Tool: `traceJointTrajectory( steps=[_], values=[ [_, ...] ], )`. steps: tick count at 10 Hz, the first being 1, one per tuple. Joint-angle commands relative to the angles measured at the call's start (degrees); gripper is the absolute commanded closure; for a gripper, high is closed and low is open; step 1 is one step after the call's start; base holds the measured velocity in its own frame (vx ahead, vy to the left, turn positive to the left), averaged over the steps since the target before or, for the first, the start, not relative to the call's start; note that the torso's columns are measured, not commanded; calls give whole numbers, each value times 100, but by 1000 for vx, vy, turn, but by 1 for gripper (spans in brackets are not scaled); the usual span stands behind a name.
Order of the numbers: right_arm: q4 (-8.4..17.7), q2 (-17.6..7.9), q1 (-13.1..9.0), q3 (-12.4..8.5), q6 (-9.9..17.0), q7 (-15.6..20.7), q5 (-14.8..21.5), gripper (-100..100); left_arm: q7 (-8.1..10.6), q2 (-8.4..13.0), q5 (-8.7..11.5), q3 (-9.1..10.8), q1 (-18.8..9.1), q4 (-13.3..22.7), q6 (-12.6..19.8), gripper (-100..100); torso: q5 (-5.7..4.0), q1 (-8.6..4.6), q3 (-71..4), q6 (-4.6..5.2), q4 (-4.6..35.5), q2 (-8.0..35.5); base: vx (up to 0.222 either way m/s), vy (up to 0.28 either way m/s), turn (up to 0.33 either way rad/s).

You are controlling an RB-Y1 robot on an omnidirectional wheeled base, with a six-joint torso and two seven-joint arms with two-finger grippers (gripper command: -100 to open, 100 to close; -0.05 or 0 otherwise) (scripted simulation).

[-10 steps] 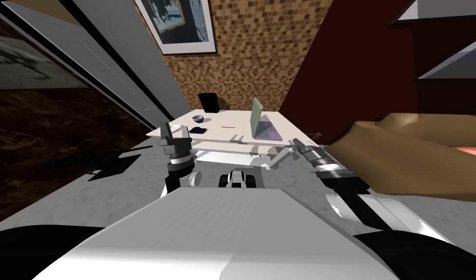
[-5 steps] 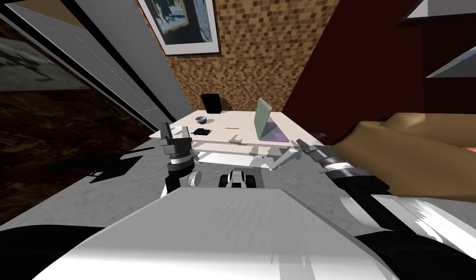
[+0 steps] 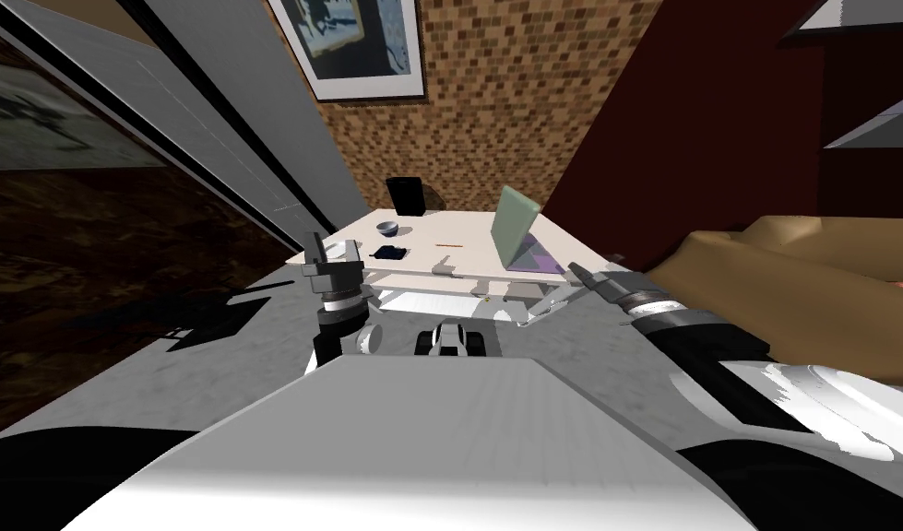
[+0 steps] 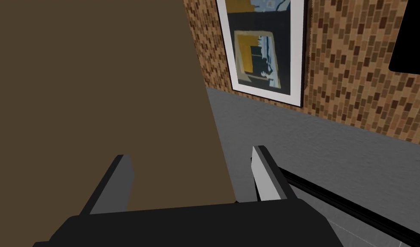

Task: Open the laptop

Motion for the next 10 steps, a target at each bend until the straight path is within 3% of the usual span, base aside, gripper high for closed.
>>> traceJointTrajectory(
  steps=[1, 4, 5, 7, 8, 10],
  values=[
    [31, -368, 223, -269, 263, -21, 105, -100, 0, 0, 0, 0, 0, 0, 0, 0, 2, 4, -4, 1, -2, -7, 45, 103, -7],
    [85, -963, 614, -740, 768, -56, 309, -100, 0, 0, 0, 0, 0, 0, 0, 0, 2, 5, -3, 0, -2, -5, 43, 134, -5],
    [85, -1054, 614, -740, 768, -56, 309, -100, 0, 0, 0, 0, 0, 0, 0, 0, 5, 15, -6, 0, -3, -10, 55, 122, -7],
    [113, -1409, 849, -1022, 1071, -76, 431, -100, 0, 0, 0, 0, 0, 0, 0, 0, -3, -10, -7, 0, -4, -11, 59, 114, -2],
    [113, -1466, 849, -1022, 1071, -76, 431, -100, 0, 0, 0, 0, 0, 0, 0, 0, -1, -1, -6, 0, -3, -9, 36, 96, -4],
    [131, -1827, 1058, -1270, 1335, -93, 539, -100, 0, 1, 0, 1, 0, 0, 0, 0, -2, -9, 0, 1, 0, -1, 48, 91, -4]
  ],
)
